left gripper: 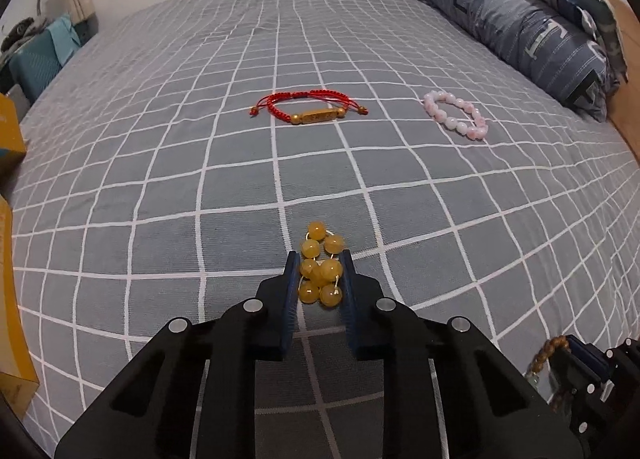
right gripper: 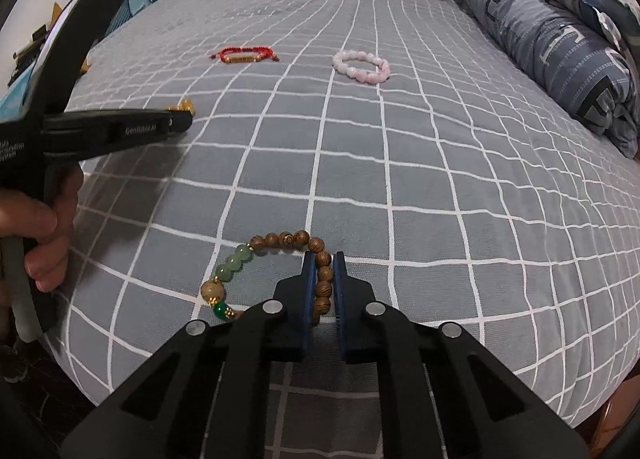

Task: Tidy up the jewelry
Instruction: 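Grasp the wooden bead bracelet with the right tool while the left tool grasps the amber bead bracelet, then carry the wooden and amber bead bracelets toward the white box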

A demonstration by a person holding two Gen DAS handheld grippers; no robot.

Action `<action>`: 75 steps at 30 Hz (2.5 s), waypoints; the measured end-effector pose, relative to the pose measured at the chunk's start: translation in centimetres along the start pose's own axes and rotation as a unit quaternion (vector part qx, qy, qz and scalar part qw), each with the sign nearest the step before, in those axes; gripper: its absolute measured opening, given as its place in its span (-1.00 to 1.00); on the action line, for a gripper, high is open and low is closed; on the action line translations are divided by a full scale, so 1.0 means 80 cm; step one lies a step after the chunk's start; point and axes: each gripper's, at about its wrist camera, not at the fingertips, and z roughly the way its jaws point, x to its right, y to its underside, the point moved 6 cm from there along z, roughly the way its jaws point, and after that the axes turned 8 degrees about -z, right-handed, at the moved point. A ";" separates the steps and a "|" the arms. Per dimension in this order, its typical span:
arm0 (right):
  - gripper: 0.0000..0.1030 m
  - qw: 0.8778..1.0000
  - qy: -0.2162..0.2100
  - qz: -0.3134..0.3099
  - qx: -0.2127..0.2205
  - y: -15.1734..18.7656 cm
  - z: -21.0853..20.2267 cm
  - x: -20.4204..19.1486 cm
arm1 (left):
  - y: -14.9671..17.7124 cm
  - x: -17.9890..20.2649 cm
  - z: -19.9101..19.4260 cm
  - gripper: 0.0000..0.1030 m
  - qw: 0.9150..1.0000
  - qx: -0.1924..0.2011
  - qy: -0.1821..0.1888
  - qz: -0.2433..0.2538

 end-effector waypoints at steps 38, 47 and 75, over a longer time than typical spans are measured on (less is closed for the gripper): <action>-0.84 0.996 0.029 0.036 0.075 -0.025 -0.052 0.015 | -0.004 0.000 -0.080 -0.63 0.999 0.036 0.028 -0.005; -0.84 0.995 0.026 0.042 0.087 -0.034 -0.065 0.011 | -0.005 -0.017 -0.107 -0.63 0.999 0.047 0.014 -0.012; -0.84 0.993 -0.018 0.002 0.119 -0.192 -0.121 -0.080 | -0.041 -0.136 -0.201 -0.63 0.993 0.078 -0.038 -0.075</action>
